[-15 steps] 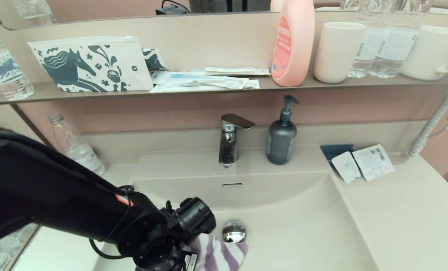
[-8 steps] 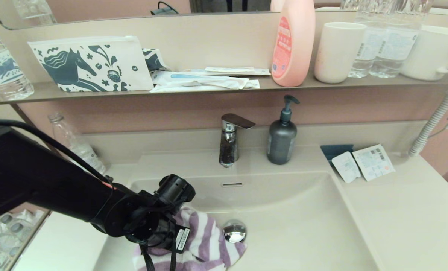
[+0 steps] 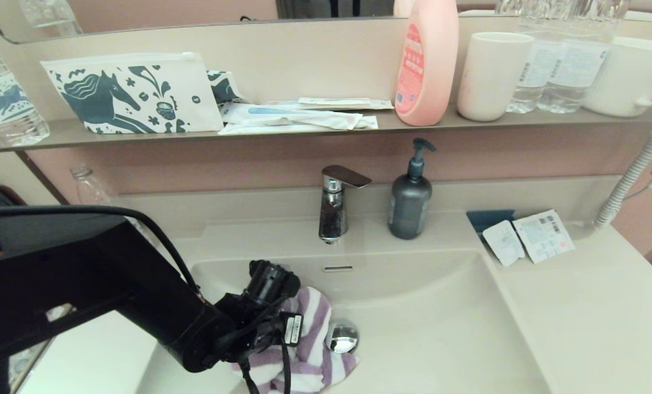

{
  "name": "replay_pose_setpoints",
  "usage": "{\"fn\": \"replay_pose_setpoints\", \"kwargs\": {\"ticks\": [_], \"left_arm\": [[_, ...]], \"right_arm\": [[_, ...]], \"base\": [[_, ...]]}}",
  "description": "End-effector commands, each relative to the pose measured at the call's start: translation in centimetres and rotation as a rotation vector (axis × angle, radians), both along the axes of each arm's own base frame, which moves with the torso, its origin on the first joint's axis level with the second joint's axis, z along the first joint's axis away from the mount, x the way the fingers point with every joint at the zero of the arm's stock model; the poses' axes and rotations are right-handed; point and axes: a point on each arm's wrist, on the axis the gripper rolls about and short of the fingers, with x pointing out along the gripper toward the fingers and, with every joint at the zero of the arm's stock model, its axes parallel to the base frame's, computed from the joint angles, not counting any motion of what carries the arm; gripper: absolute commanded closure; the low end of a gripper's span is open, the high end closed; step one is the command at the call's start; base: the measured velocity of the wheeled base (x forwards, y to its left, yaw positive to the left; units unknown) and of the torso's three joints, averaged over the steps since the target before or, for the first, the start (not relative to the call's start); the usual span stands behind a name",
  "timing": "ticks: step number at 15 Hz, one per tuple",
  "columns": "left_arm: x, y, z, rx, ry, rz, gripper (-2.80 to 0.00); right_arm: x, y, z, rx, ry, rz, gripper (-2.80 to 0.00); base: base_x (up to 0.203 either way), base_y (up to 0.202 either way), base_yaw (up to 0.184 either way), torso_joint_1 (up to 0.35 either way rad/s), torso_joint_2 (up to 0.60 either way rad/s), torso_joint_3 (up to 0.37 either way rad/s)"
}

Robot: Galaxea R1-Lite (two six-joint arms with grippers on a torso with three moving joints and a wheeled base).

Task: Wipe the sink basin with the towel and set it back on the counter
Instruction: Wipe the sink

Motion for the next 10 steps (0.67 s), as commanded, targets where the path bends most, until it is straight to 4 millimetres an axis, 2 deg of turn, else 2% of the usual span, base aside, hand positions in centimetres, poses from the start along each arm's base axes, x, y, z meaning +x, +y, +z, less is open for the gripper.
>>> {"fn": "replay_pose_setpoints", "kwargs": {"ticks": [1, 4, 10], "left_arm": [[-0.7, -2.6, -1.1, -0.008, -0.002, 0.002, 0.00], [-0.5, -5.3, -1.2, -0.026, -0.041, -0.020, 0.00], [0.5, -10.5, 0.4, -0.108, -0.053, 0.059, 0.00]], "right_arm": [[0.0, 0.0, 0.0, 0.000, 0.000, 0.001, 0.00], [0.0, 0.0, 0.0, 0.000, 0.000, 0.001, 0.00], [0.0, 0.0, 0.0, 0.000, 0.000, 0.001, 0.00]], "base": [[0.000, 0.000, 0.000, 0.000, 0.00, 0.000], [0.000, 0.000, 0.000, 0.000, 0.00, 0.000], [0.000, 0.000, 0.000, 0.000, 0.00, 0.000]]}}
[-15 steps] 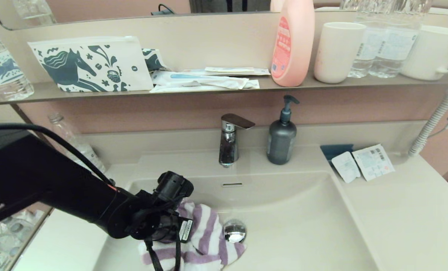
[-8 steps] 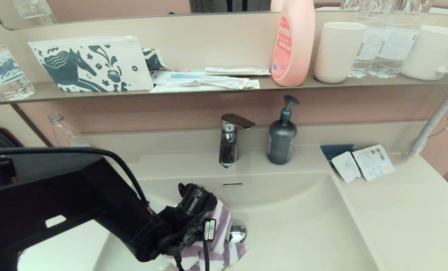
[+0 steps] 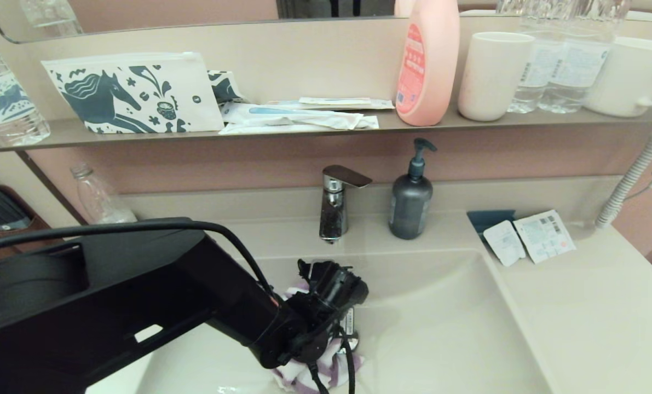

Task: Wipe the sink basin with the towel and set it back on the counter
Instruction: Wipe the sink

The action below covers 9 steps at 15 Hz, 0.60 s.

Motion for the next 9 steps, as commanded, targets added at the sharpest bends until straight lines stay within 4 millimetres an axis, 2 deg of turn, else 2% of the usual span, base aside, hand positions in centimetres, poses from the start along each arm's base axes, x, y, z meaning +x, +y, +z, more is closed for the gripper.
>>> {"fn": "replay_pose_setpoints", "kwargs": {"ticks": [1, 5, 9], "left_arm": [[0.4, -2.4, 0.3, -0.027, 0.027, 0.021, 0.00], [0.4, -6.0, -0.4, -0.066, 0.013, -0.003, 0.00], [0.1, -8.3, -1.0, -0.085, -0.013, 0.004, 0.00]], "right_arm": [[0.0, 0.0, 0.0, 0.000, 0.001, 0.001, 0.00], [0.0, 0.0, 0.0, 0.000, 0.001, 0.001, 0.00], [0.0, 0.0, 0.0, 0.000, 0.001, 0.001, 0.00]], "base": [[0.000, 0.000, 0.000, 0.000, 0.00, 0.000], [0.000, 0.000, 0.000, 0.000, 0.00, 0.000], [0.000, 0.000, 0.000, 0.000, 0.00, 0.000]]}}
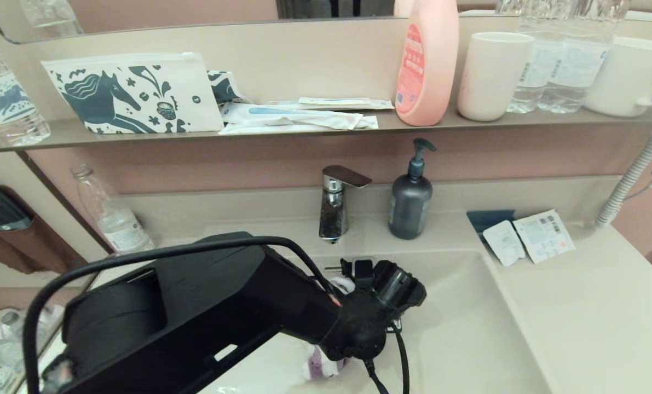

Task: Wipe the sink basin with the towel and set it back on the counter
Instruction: Wipe the sink

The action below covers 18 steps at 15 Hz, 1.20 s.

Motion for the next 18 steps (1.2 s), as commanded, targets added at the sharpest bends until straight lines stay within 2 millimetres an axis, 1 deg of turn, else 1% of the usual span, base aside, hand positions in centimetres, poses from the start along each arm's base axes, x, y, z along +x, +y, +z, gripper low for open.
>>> {"fn": "replay_pose_setpoints", "kwargs": {"ticks": [1, 4, 8, 9, 10, 11, 12, 13, 15, 16, 18], "left_arm": [[-0.1, -1.4, -1.0, 0.007, -0.003, -0.009, 0.00], [0.0, -3.4, -0.2, -0.007, -0.016, -0.030, 0.00], [-0.4, -6.6, 1.7, -0.031, -0.026, -0.058, 0.00], [-0.6, -7.5, 2.3, -0.037, -0.025, -0.068, 0.00], [-1.4, -8.3, 2.7, -0.024, -0.009, -0.083, 0.00], [-2.7, -8.9, 2.9, -0.004, 0.010, -0.108, 0.00], [-3.6, -9.1, 3.2, 0.004, 0.018, -0.124, 0.00], [-4.1, -9.1, 3.4, 0.009, 0.026, -0.126, 0.00], [-5.4, -8.7, 4.3, 0.041, 0.072, -0.121, 0.00], [-6.2, -8.3, 4.4, 0.072, 0.110, -0.114, 0.00], [-7.6, -7.0, 4.5, 0.168, 0.234, -0.111, 0.00]], "right_arm": [[0.0, 0.0, 0.0, 0.000, 0.002, 0.001, 0.00], [0.0, 0.0, 0.0, 0.000, 0.001, 0.001, 0.00], [0.0, 0.0, 0.0, 0.000, 0.000, 0.001, 0.00], [0.0, 0.0, 0.0, 0.000, 0.001, 0.001, 0.00], [0.0, 0.0, 0.0, 0.000, 0.000, 0.001, 0.00], [0.0, 0.0, 0.0, 0.000, 0.002, 0.001, 0.00], [0.0, 0.0, 0.0, 0.000, 0.002, 0.001, 0.00], [0.0, 0.0, 0.0, 0.000, 0.002, 0.001, 0.00], [0.0, 0.0, 0.0, 0.000, 0.001, 0.001, 0.00], [0.0, 0.0, 0.0, 0.000, 0.002, 0.001, 0.00], [0.0, 0.0, 0.0, 0.000, 0.001, 0.001, 0.00]], "base": [[0.000, 0.000, 0.000, 0.000, 0.00, 0.000], [0.000, 0.000, 0.000, 0.000, 0.00, 0.000], [0.000, 0.000, 0.000, 0.000, 0.00, 0.000], [0.000, 0.000, 0.000, 0.000, 0.00, 0.000], [0.000, 0.000, 0.000, 0.000, 0.00, 0.000], [0.000, 0.000, 0.000, 0.000, 0.00, 0.000], [0.000, 0.000, 0.000, 0.000, 0.00, 0.000], [0.000, 0.000, 0.000, 0.000, 0.00, 0.000], [0.000, 0.000, 0.000, 0.000, 0.00, 0.000], [0.000, 0.000, 0.000, 0.000, 0.00, 0.000], [0.000, 0.000, 0.000, 0.000, 0.00, 0.000]]}}
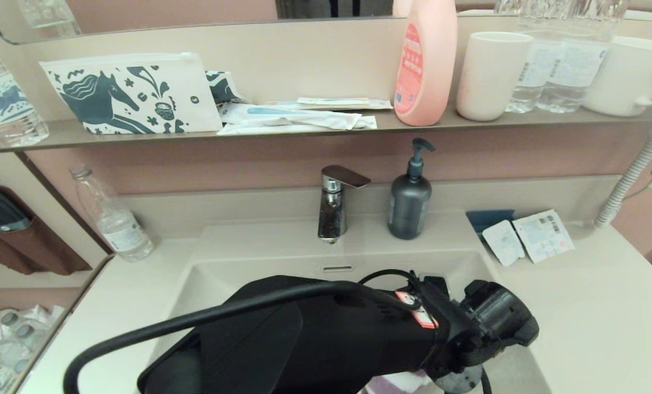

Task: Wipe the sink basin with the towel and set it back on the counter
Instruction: Wipe the sink

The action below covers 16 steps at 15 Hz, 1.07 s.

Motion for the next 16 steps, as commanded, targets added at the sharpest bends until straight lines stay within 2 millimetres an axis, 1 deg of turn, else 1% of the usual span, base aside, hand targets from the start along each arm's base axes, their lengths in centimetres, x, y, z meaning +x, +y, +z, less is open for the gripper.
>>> {"fn": "replay_pose_setpoints", "kwargs": {"ticks": [1, 2, 4, 6, 8, 10, 12, 14, 15, 16], "left_arm": [[-1.6, 1.8, 1.0, 0.103, 0.132, 0.014, 0.00], [-1.9, 2.6, 1.2, 0.128, 0.181, 0.041, 0.00], [-2.4, 4.2, 1.4, 0.179, 0.218, 0.062, 0.00], [-3.0, 6.3, 1.6, 0.225, 0.245, 0.075, 0.00], [-3.3, 9.0, 1.4, 0.275, 0.269, 0.079, 0.00], [-3.7, 12.3, 1.0, 0.303, 0.275, 0.053, 0.00], [-3.3, 15.8, 0.8, 0.301, 0.267, 0.046, 0.00], [-2.5, 19.0, 0.6, 0.326, 0.279, 0.059, 0.00], [-2.1, 20.1, 0.7, 0.334, 0.281, 0.055, 0.00], [-1.6, 20.6, 0.4, 0.329, 0.269, 0.044, 0.00]], "right_arm": [[0.0, 0.0, 0.0, 0.000, 0.000, 0.001, 0.00], [0.0, 0.0, 0.0, 0.000, 0.000, 0.001, 0.00], [0.0, 0.0, 0.0, 0.000, 0.001, 0.001, 0.00], [0.0, 0.0, 0.0, 0.000, 0.001, 0.001, 0.00], [0.0, 0.0, 0.0, 0.000, 0.001, 0.001, 0.00], [0.0, 0.0, 0.0, 0.000, 0.001, 0.001, 0.00], [0.0, 0.0, 0.0, 0.000, 0.000, 0.001, 0.00], [0.0, 0.0, 0.0, 0.000, 0.001, 0.001, 0.00], [0.0, 0.0, 0.0, 0.000, 0.001, 0.001, 0.00], [0.0, 0.0, 0.0, 0.000, 0.001, 0.001, 0.00]], "base": [[0.000, 0.000, 0.000, 0.000, 0.00, 0.000], [0.000, 0.000, 0.000, 0.000, 0.00, 0.000], [0.000, 0.000, 0.000, 0.000, 0.00, 0.000], [0.000, 0.000, 0.000, 0.000, 0.00, 0.000], [0.000, 0.000, 0.000, 0.000, 0.00, 0.000], [0.000, 0.000, 0.000, 0.000, 0.00, 0.000], [0.000, 0.000, 0.000, 0.000, 0.00, 0.000], [0.000, 0.000, 0.000, 0.000, 0.00, 0.000], [0.000, 0.000, 0.000, 0.000, 0.00, 0.000], [0.000, 0.000, 0.000, 0.000, 0.00, 0.000]]}}
